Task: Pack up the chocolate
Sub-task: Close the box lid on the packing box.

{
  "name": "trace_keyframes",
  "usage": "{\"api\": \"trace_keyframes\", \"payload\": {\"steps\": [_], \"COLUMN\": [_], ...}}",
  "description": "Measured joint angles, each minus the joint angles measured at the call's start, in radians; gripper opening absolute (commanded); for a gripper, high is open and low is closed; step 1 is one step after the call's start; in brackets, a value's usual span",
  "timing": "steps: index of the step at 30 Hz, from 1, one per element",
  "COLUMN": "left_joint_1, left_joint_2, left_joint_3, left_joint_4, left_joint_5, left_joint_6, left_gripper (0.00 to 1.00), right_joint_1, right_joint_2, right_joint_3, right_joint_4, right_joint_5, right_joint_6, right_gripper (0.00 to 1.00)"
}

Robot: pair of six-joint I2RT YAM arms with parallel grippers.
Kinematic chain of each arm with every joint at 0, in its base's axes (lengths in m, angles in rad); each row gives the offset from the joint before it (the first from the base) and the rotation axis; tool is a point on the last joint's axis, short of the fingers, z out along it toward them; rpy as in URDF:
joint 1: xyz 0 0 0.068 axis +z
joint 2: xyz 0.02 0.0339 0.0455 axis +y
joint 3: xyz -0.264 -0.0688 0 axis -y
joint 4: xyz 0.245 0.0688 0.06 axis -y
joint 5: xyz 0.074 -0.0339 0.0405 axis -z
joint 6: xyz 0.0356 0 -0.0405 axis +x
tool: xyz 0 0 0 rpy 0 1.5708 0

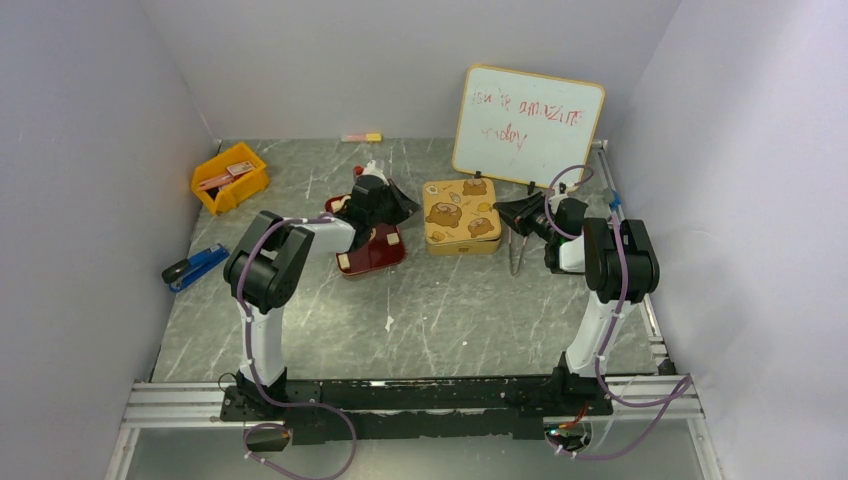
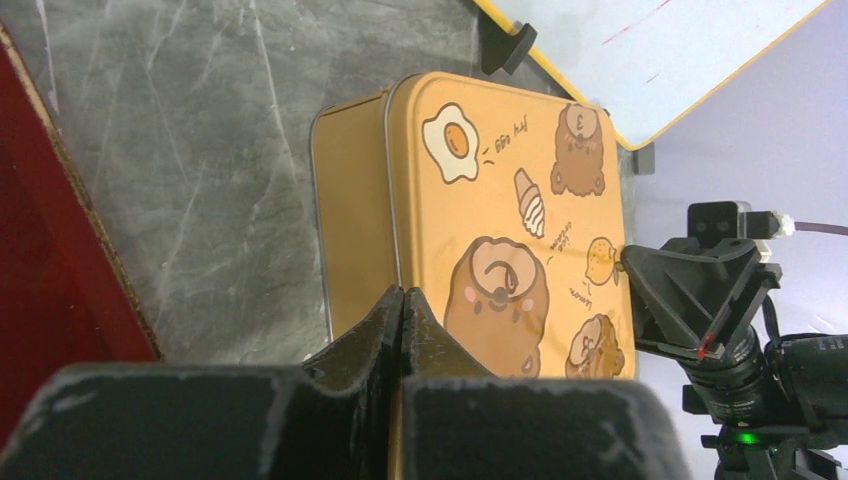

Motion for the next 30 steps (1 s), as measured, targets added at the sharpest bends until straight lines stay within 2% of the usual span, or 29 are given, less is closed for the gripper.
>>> {"api": "trace_keyframes", "payload": {"steps": [26,30], "left_joint_1": [-0.014,-0.016], "left_joint_2": [0.013,0.019], "left_joint_3": [0.019,0.028], "left_joint_4": [-0.052,-0.062], "left_joint_5": [0.0,-0.002], "left_joint_6": [0.015,0.018], "left_gripper": [0.05,0.05], "right_joint_1": [-0.001,-0.001], "right_joint_2": [0.0,0.0], "right_joint_3": [0.0,0.0], "right_joint_4": [0.0,0.0], "right_joint_5": [0.0,0.0], "right_joint_6": [-0.007,-0.007], "right_gripper": [0.06,0.09]}}
